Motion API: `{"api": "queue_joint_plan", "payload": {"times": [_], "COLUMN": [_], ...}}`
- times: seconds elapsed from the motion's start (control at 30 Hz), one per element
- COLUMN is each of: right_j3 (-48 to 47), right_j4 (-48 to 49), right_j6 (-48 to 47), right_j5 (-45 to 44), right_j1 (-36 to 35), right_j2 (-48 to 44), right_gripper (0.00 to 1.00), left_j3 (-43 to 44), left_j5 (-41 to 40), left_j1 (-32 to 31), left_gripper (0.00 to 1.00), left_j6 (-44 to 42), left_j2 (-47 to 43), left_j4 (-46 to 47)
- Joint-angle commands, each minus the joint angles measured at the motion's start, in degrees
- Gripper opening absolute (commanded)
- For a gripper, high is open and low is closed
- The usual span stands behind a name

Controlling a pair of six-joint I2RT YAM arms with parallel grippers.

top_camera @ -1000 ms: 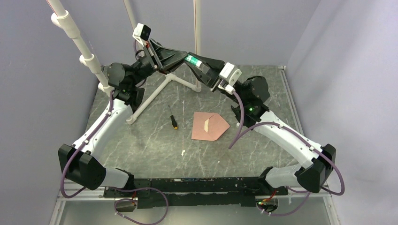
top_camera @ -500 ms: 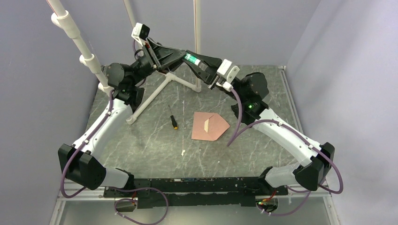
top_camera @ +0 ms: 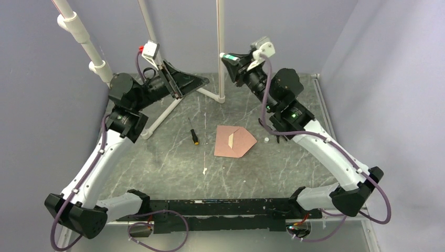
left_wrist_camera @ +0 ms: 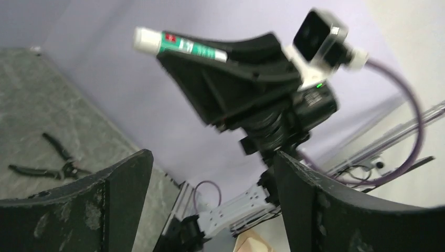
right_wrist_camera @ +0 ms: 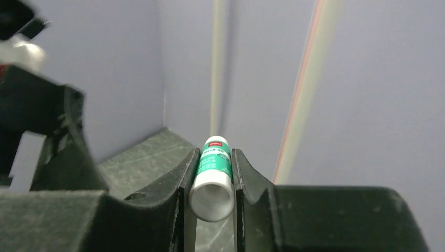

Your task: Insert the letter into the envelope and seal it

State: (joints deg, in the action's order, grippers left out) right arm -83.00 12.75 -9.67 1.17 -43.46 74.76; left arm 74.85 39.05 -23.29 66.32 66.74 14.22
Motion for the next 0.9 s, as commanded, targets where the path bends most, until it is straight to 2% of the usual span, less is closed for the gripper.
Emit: {"api": "queue_joint_plan", "payload": {"times": [0.0, 0.13, 0.2, 0.3, 0.43, 0.6, 0.8, 0.87], "right_j3": [-4.7, -0.6, 3.1, 9.6, 16.2, 21.1, 19.6, 18.4], "right_j4": [-26.4, -39.6, -44.7, -47.3, -44.0, -36.5, -31.9, -32.5], "right_j6": [19.3, 29.7, 33.5, 35.4, 38.0, 40.9, 42.3, 43.0], "right_j5": [-16.7, -21.3, -24.2, -21.6, -12.6, -7.1, -4.5, -5.5], "right_j1": [0.8, 1.5, 1.5, 1.5, 1.4, 1.4, 1.3, 1.3], "right_j2": [-2.1, -2.6, -2.4, -1.5, 1.2, 6.5, 14.5, 16.7], "right_gripper": [0.0, 0.0, 0.0, 0.0, 0.0, 0.0, 0.0, 0.0], "left_j3": [-4.7, -2.6, 0.0, 1.1, -6.1, -12.9, -19.3, -20.8], "left_j5": [-1.0, -5.1, -8.2, -12.4, -11.8, -12.7, -11.3, -13.6], "left_j1": [-0.5, -3.6, -6.1, -8.2, -8.6, -8.6, -9.7, -10.8], "left_gripper": [0.86, 0.79, 0.72, 0.58, 0.35, 0.06, 0.02, 0.03], "left_j6": [-11.5, -22.3, -27.3, -29.1, -25.7, -25.3, -25.9, -26.5], "left_j2": [0.8, 5.5, 9.7, 16.1, 20.3, 23.9, 28.1, 29.2], "left_j4": [-8.4, -21.7, -28.8, -35.5, -29.0, -23.1, -15.8, -13.1]}}
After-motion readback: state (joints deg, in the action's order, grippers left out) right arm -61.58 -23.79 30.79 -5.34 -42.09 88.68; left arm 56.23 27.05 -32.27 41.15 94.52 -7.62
